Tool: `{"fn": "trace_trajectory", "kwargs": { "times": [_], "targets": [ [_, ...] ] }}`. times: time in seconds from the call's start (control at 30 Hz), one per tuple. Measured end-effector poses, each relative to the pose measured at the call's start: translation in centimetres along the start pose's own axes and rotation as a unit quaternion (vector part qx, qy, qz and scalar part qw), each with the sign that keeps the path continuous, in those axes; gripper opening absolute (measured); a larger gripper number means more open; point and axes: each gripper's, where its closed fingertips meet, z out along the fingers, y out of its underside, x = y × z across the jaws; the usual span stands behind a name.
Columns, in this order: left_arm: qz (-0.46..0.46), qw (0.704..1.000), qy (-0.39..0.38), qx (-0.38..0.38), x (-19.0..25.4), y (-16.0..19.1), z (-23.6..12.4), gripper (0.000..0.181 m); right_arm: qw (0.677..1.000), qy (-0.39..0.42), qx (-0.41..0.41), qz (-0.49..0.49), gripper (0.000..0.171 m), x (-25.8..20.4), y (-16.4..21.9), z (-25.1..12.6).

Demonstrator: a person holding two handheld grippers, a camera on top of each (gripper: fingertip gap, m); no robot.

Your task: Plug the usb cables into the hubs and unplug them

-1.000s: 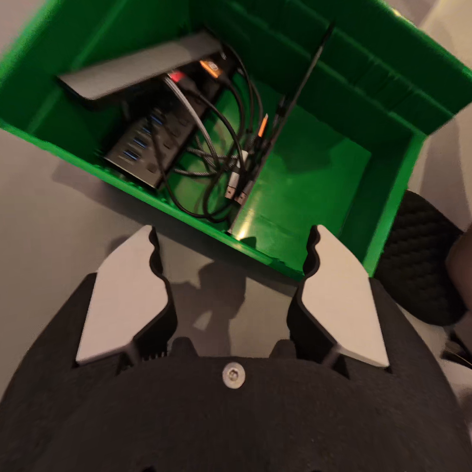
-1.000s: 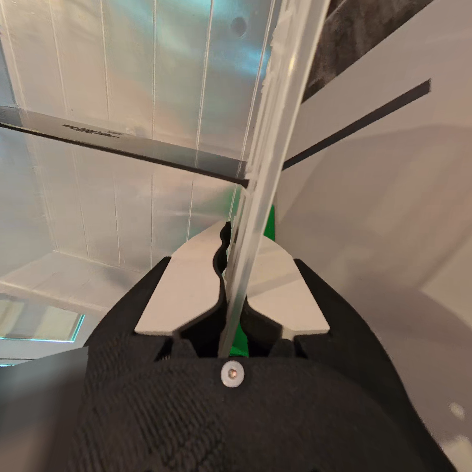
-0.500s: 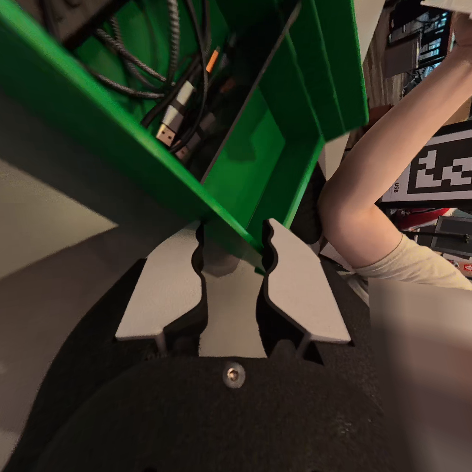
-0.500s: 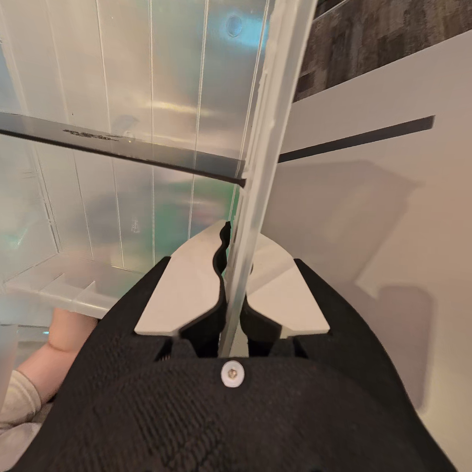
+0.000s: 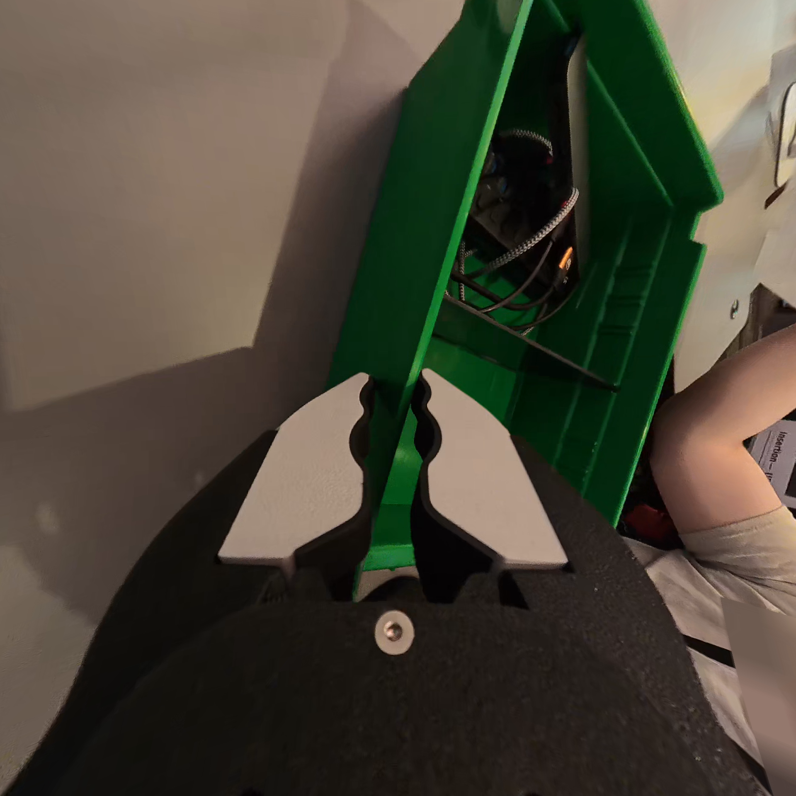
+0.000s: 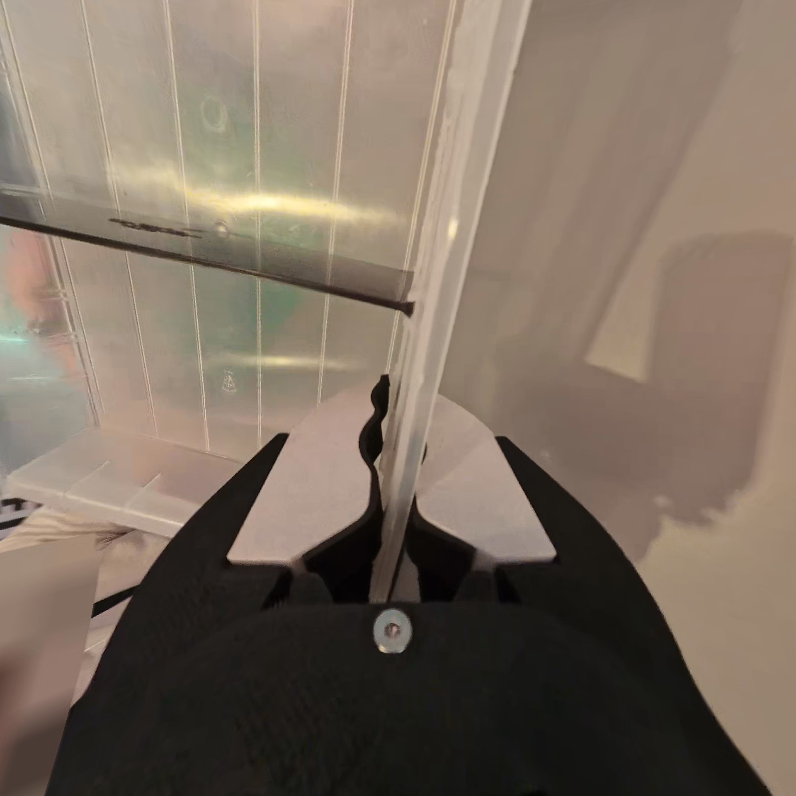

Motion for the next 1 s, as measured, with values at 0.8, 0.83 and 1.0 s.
{"fn": "trace_trajectory", "kwargs": {
  "times": [0.8,0.83,1.0],
  "targets": [
    [-0.138,0.986,-0.013,0.093,-8.9,4.1,-7.7,0.019,0.982,0.188,0.014,0.002,0.01,5.4,-1.1,-1.1],
    [-0.149,0.984,-0.016,0.1,-9.3,4.3,-8.1,0.019,0.981,0.191,0.038,-0.004,0.01,5.0,-1.6,-2.0],
    [-0.196,0.97,-0.032,0.141,-11.6,5.1,-10.0,0.019,0.979,0.202,0.038,-0.014,0.008,4.6,-0.3,-3.2]
  ]
}}
